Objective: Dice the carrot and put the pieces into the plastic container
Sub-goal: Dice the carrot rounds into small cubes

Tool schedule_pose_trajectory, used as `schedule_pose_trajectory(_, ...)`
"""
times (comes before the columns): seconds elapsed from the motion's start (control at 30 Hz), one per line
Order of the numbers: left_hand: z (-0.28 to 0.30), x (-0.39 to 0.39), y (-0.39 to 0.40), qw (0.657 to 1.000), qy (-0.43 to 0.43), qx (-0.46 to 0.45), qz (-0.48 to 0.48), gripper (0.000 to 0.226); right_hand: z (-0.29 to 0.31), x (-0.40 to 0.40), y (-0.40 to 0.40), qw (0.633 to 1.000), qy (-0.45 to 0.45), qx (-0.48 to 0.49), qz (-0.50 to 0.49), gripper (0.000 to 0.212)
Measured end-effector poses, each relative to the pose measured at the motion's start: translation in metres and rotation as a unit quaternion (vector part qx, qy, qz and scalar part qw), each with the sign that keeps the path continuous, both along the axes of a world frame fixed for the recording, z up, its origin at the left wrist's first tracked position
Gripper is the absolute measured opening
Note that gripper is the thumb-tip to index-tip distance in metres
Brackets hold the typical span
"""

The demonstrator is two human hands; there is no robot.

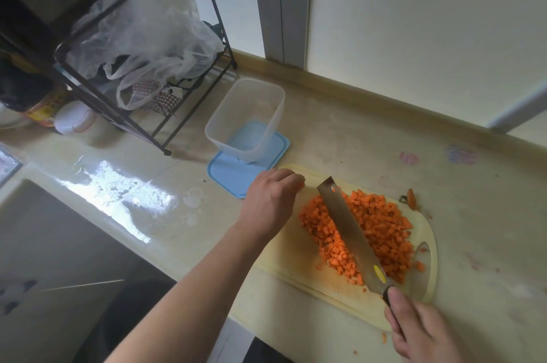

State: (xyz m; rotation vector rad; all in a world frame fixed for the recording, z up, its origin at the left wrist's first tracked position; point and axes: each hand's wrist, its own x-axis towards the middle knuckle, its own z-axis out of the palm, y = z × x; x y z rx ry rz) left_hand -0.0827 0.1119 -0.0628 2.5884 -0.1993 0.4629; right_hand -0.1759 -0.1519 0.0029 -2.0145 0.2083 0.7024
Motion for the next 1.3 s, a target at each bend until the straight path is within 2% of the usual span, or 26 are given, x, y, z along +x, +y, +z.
schedule_pose_trajectory(0.1,0.013,-0.029,-0.005,0.980,0.027,-0.167,0.104,0.013,-0.001,-0.003,0.003,1.000,0.015,0.003,0.013,0.054)
schedule_pose_trajectory(0.17,0.004,-0.055,-0.007,0.966,0.083,-0.202,0.139,0.015,-0.003,-0.004,0.006,0.999,0.015,-0.008,0.039,0.047)
schedule_pose_trajectory(0.27,-0.017,-0.090,-0.010,0.974,0.104,-0.177,0.100,0.005,-0.004,-0.004,0.016,0.995,0.017,-0.034,0.088,0.038)
schedule_pose_trajectory(0.37,-0.030,-0.105,-0.010,0.991,0.053,-0.098,0.070,0.020,-0.007,-0.003,0.022,0.988,-0.007,-0.084,0.131,0.041)
schedule_pose_trajectory(0.57,-0.042,-0.118,-0.013,0.993,0.047,-0.105,0.021,0.021,-0.020,-0.007,0.029,0.980,-0.022,-0.114,0.162,0.047)
schedule_pose_trajectory(0.63,-0.044,-0.118,-0.014,0.994,0.038,-0.103,0.018,0.017,-0.023,-0.009,0.029,0.980,-0.033,-0.112,0.163,0.060)
schedule_pose_trajectory(0.73,-0.045,-0.120,-0.015,0.996,0.026,-0.090,0.007,0.014,-0.024,-0.012,0.029,0.985,-0.050,-0.095,0.138,0.092)
schedule_pose_trajectory(0.8,-0.045,-0.119,-0.014,0.997,0.022,-0.078,-0.009,0.015,-0.028,-0.015,0.028,0.986,-0.059,-0.088,0.132,0.101)
schedule_pose_trajectory(0.93,-0.043,-0.118,-0.013,0.997,0.020,-0.075,-0.018,0.025,-0.032,-0.019,0.027,0.983,-0.072,-0.085,0.145,0.101)
schedule_pose_trajectory(1.03,-0.044,-0.117,-0.013,0.996,0.026,-0.077,-0.021,0.023,-0.033,-0.021,0.026,0.982,-0.092,-0.081,0.147,0.097)
schedule_pose_trajectory(1.17,-0.043,-0.116,-0.013,0.996,0.029,-0.078,-0.021,0.022,-0.032,-0.019,0.034,0.976,-0.114,-0.090,0.160,0.079)
schedule_pose_trajectory(1.3,-0.044,-0.117,-0.013,0.997,0.018,-0.073,-0.014,0.016,-0.030,-0.007,0.041,0.977,-0.073,-0.091,0.180,0.063)
